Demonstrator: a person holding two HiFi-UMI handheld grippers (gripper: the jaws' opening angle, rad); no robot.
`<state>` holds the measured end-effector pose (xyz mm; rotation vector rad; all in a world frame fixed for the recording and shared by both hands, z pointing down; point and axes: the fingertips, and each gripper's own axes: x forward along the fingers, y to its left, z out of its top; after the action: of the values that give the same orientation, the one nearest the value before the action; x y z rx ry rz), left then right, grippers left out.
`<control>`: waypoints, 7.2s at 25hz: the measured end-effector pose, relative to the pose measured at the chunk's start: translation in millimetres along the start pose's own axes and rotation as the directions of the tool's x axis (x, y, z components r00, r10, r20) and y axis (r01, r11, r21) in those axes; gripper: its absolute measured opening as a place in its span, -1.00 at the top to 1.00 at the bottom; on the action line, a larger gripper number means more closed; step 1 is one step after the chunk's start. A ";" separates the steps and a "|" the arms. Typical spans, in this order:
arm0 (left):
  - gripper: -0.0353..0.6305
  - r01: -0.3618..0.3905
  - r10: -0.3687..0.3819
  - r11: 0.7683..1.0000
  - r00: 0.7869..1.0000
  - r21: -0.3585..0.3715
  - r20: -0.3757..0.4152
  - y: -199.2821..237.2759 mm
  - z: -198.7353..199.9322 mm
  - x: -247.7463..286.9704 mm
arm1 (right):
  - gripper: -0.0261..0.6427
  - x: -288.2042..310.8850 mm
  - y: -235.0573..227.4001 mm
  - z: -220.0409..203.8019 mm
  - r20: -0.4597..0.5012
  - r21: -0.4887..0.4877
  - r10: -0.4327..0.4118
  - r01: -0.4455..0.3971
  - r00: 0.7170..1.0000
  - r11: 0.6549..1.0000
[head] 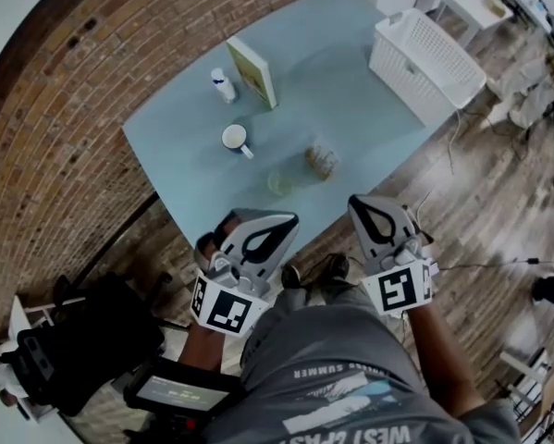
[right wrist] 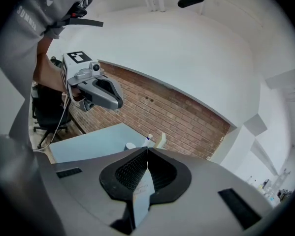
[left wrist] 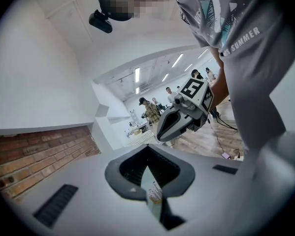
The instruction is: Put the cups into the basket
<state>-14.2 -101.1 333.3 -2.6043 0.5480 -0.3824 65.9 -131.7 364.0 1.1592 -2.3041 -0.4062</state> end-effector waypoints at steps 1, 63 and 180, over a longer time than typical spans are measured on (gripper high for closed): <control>0.89 -0.006 0.006 1.000 1.000 -0.007 -0.007 0.6 -2.4 1.5 | 0.89 4.6 -0.6 -4.4 -0.004 0.003 0.010 -0.010 1.000 1.000; 0.89 -0.038 0.028 0.992 0.996 -0.119 -0.088 15.9 -74.0 2.0 | 0.89 143.5 67.6 -147.3 -0.258 0.186 0.273 -0.229 0.927 0.955; 0.89 0.037 -0.047 0.992 0.996 -0.123 -0.080 0.3 -86.8 0.0 | 0.82 144.1 13.8 -89.9 -0.263 0.367 0.166 -0.061 0.950 0.928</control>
<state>-44.7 -133.4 407.8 -2.7301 0.5606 -0.4870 37.2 -242.9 489.9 1.1496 -2.2194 0.2262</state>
